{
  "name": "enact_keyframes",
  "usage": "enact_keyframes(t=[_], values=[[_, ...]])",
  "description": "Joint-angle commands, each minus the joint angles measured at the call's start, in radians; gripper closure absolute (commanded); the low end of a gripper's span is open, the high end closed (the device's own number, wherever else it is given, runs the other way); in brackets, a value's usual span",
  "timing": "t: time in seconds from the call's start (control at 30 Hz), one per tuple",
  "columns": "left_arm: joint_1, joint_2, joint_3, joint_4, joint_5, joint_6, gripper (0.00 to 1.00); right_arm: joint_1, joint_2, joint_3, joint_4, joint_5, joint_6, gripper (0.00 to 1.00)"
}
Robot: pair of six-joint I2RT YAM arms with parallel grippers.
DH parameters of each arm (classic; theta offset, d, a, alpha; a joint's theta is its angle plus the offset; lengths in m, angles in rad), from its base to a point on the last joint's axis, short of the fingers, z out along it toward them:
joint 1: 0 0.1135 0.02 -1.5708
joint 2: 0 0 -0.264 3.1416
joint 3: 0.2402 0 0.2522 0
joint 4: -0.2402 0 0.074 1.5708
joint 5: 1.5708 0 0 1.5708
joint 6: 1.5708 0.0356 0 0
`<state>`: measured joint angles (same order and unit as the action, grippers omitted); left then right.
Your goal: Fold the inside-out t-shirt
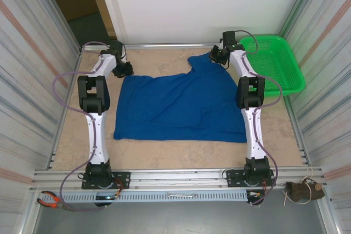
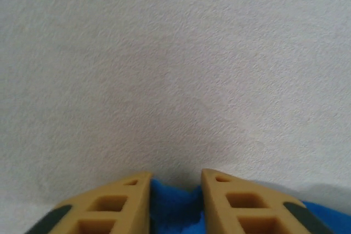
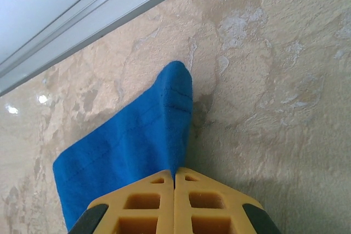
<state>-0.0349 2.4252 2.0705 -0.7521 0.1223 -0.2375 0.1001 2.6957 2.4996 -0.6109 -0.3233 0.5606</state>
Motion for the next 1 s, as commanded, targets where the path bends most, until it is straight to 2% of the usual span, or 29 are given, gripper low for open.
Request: enact_keyframes(t=[0.0, 0.03, 0.13, 0.4, 0.53, 0.57, 0.6, 0.67, 0.97], values=[[-0.007, -0.006, -0.014, -0.031, 0.009, -0.002, 0.97, -0.005, -0.081, -0.043, -0.022, -0.025, -0.018, 1.00], [-0.007, -0.025, -0.031, -0.028, 0.011, -0.001, 1.00, -0.004, -0.104, -0.076, -0.014, -0.028, -0.019, 1.00], [-0.007, -0.098, -0.112, -0.008, -0.008, -0.005, 1.00, 0.000, -0.200, -0.226, 0.037, -0.025, -0.019, 1.00], [0.013, -0.372, -0.494, 0.139, 0.022, -0.066, 1.00, 0.012, -0.552, -0.847, 0.276, 0.008, 0.054, 1.00], [0.020, -0.465, -0.628, 0.187, 0.040, -0.083, 1.00, 0.012, -0.661, -1.040, 0.359, -0.019, 0.098, 1.00], [0.021, -0.483, -0.654, 0.203, 0.042, -0.085, 1.00, 0.012, -0.678, -1.063, 0.376, -0.024, 0.101, 0.93], [0.024, -0.493, -0.674, 0.213, 0.039, -0.085, 1.00, 0.011, -0.692, -1.069, 0.377, -0.016, 0.094, 0.77], [0.029, -0.496, -0.681, 0.211, 0.038, -0.084, 1.00, 0.009, -0.694, -1.041, 0.351, 0.005, 0.076, 0.62], [0.030, -0.475, -0.657, 0.197, 0.041, -0.071, 1.00, 0.003, -0.580, -0.770, 0.165, 0.114, -0.031, 0.57]])
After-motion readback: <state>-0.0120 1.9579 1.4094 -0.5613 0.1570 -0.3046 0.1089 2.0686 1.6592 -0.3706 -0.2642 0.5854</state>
